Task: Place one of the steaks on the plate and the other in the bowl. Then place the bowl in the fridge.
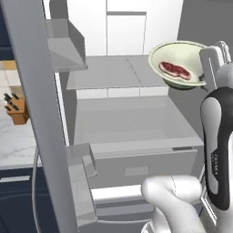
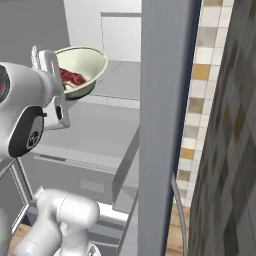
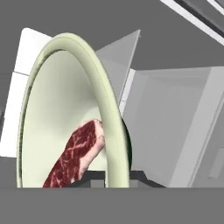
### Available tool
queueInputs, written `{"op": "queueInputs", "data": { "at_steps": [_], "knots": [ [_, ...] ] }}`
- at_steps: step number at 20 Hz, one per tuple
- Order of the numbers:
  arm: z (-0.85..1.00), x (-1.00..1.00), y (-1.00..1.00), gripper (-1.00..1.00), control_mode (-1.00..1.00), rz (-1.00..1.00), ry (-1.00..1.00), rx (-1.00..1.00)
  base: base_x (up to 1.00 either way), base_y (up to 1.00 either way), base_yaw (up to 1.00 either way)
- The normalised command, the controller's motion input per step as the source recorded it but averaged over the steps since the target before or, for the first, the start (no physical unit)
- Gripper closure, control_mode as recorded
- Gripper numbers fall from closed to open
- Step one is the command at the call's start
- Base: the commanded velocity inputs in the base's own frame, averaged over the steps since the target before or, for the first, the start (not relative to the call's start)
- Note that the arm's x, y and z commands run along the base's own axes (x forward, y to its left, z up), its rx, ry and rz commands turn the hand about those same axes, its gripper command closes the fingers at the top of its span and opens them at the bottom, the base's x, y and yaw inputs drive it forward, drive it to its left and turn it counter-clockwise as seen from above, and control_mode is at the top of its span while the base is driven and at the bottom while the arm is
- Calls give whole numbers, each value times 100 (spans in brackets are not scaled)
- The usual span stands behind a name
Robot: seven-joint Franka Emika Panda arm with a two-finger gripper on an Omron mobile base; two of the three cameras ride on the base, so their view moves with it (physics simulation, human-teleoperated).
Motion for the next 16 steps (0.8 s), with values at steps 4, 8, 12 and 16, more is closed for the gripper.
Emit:
{"op": "queueInputs", "data": {
  "at_steps": [4, 8, 12, 16],
  "knots": [
    [9, 100, 0, 100, -100, 0, 0, 6, 0, 0, 0],
    [-5, 99, 0, 100, -100, 0, 4, 1, 0, 0, 0],
    [-3, 77, 0, 100, -100, 0, 0, 5, 0, 0, 0],
    [-34, 55, 0, 100, -100, 0, 6, 14, 0, 0, 0]
  ]
}}
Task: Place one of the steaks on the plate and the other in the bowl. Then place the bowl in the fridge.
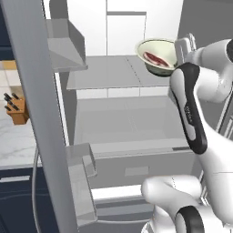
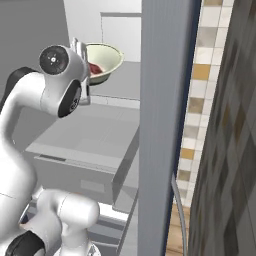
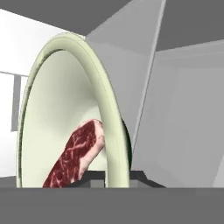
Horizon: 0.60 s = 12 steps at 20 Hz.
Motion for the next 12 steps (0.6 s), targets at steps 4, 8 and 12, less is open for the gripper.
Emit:
{"op": "queueInputs", "data": {
  "at_steps": [4, 8, 12],
  "knots": [
    [-45, 57, 0, 100, -100, 0, 13, 5, 0, 0, 0],
    [-14, 56, 0, 100, -100, -2, 1, 0, 0, 0, 0],
    [-19, 59, 0, 100, -100, -1, 5, 1, 0, 0, 0]
  ]
}}
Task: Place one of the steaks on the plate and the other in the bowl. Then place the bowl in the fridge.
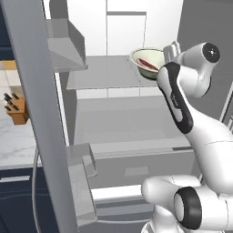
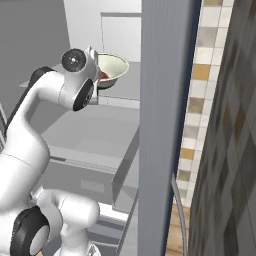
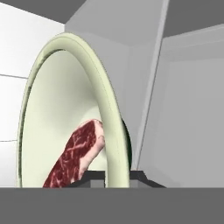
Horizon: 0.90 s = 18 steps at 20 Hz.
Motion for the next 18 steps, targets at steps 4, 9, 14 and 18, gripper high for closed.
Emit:
{"op": "queueInputs", "data": {
  "at_steps": [4, 9, 14, 18],
  "knots": [
    [-30, 63, 0, 100, -100, 0, 16, 3, 0, 0, 0],
    [-18, 60, 0, 100, -100, 0, 11, 0, 0, 0, 0],
    [-21, 64, 0, 100, -100, 0, 7, 0, 0, 0, 0],
    [-4, 49, 0, -100, -100, 0, 0, 0, 0, 0, 0]
  ]
}}
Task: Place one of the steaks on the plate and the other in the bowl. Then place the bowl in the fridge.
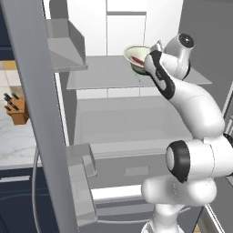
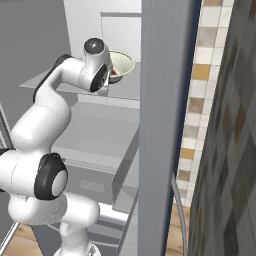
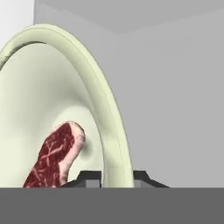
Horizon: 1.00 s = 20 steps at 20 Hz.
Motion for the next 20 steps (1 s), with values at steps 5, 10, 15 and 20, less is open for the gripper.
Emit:
{"op": "queueInputs", "data": {
  "at_steps": [5, 10, 15, 20],
  "knots": [
    [18, -2, 0, -100, -100, 0, -3, 0, 0, 0, 0],
    [1, -25, 0, -100, -100, 0, -3, 0, 0, 0, 0],
    [0, -96, -1, -100, -100, 0, -11, 0, 0, 0, 0],
    [0, -100, 13, -100, -100, 0, -20, -3, 0, 0, 0]
  ]
}}
